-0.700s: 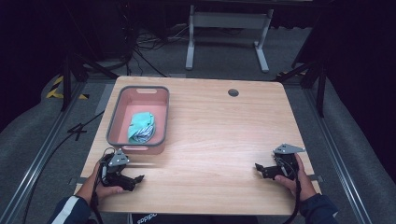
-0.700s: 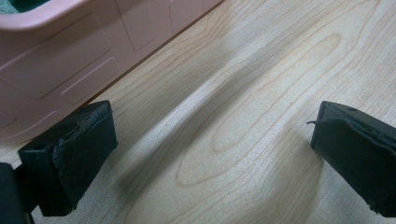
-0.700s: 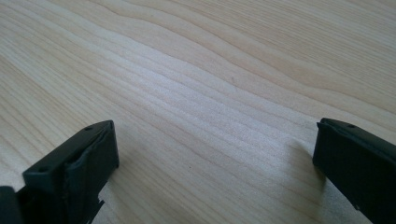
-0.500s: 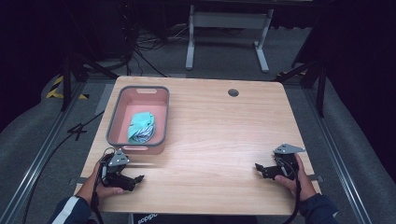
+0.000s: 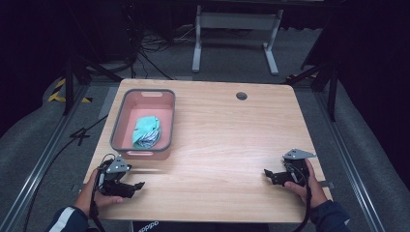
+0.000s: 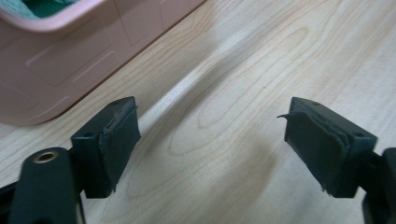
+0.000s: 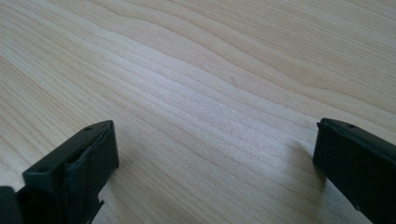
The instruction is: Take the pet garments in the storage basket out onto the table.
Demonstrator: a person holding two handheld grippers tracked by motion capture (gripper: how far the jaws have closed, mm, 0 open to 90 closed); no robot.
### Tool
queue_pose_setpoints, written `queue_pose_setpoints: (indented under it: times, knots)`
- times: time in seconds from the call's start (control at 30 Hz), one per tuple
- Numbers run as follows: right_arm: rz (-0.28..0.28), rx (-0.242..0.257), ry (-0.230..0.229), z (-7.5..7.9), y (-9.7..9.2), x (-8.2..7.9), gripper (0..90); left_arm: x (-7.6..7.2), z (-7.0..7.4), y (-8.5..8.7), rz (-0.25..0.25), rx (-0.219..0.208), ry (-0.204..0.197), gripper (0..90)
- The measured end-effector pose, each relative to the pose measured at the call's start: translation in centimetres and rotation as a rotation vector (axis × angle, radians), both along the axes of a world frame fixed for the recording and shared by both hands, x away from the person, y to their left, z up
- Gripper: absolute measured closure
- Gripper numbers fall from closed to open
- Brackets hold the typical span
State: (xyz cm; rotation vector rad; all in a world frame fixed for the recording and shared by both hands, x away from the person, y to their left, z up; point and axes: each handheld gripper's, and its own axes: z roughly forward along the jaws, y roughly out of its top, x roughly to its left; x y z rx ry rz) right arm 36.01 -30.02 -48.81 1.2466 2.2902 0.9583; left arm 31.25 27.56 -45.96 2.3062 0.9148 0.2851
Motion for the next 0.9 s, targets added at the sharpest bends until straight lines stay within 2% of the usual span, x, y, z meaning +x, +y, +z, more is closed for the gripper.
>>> queue_pose_setpoints:
  times: [0.13,0.2,0.3,0.33,0.57,0.67,0.87,0.9]
  knots:
    - [0.000,0.000,0.000,0.0,0.0,0.0,0.4,-0.5,0.9,-0.1,0.002,0.017,-0.021,21.8]
    - [0.001,0.000,0.000,0.0,0.0,0.0,0.4,-0.6,1.5,0.0,0.007,-0.006,-0.021,22.4]
    - [0.001,0.000,0.000,0.0,0.0,0.0,0.4,-0.9,2.3,0.2,0.007,-0.012,-0.044,23.4]
    - [0.001,0.000,0.000,0.0,0.0,0.0,0.4,-1.0,2.6,0.3,0.008,-0.032,-0.047,23.4]
    - [0.001,0.000,0.000,0.0,0.0,0.0,0.4,-1.2,4.6,0.7,0.007,-0.055,-0.094,24.1]
    - [0.001,0.000,0.000,0.0,0.0,0.0,0.4,-1.1,5.5,0.9,0.010,-0.066,-0.107,24.2]
    - [0.001,0.000,0.000,0.0,0.0,0.0,0.4,-0.1,7.5,1.3,0.036,-0.058,-0.152,25.7]
    - [0.002,0.000,0.000,0.0,0.0,0.0,0.4,0.1,7.8,1.3,0.044,-0.071,-0.153,26.2]
